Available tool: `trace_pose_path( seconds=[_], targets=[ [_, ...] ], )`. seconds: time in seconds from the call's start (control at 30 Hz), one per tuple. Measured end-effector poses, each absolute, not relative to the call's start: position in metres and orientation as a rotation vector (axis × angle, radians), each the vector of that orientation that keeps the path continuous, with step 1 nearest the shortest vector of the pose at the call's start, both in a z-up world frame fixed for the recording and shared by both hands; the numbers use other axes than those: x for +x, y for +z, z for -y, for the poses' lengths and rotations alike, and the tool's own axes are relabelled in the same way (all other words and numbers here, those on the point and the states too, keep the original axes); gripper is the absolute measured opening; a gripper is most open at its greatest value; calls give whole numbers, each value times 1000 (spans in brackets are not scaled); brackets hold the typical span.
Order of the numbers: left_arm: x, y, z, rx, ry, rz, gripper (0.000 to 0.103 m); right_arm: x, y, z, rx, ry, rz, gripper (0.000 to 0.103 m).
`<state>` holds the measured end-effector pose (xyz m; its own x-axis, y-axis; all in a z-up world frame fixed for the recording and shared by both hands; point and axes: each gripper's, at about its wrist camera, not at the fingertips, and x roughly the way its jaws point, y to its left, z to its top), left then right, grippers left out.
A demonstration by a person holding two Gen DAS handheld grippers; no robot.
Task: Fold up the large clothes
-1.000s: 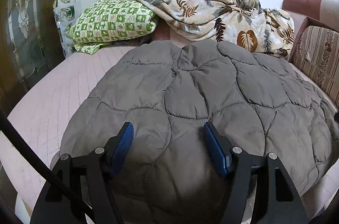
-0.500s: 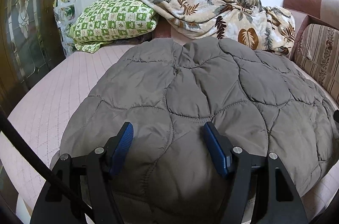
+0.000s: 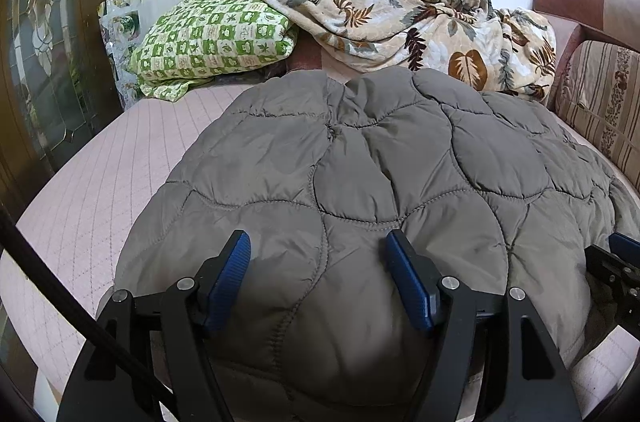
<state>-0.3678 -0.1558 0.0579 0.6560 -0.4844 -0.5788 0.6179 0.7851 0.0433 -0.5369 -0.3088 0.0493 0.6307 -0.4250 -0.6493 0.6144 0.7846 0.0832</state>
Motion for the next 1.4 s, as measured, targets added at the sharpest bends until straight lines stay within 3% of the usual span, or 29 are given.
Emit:
trace_pose_path(
  seconds=[0.3, 0.63, 0.73, 1.17, 1.4],
  targets=[
    [-375, 66, 142, 226, -626, -578, 69, -546, 77, 275, 169, -564, -530, 63],
    [-364, 70, 100, 172, -514, -618, 69, -522, 58, 239, 93, -468, -610, 64],
    [-347, 54, 97, 155, -518, -722, 71, -514, 46, 248, 150, -454, -663, 66],
    [-368, 63, 96, 184, -533, -636, 72, -591, 78, 302, 336, -743, -474, 67],
    [-365, 53, 105, 198, -521, -656, 75, -621, 38, 361, 632, -889, -618, 72]
  ],
)
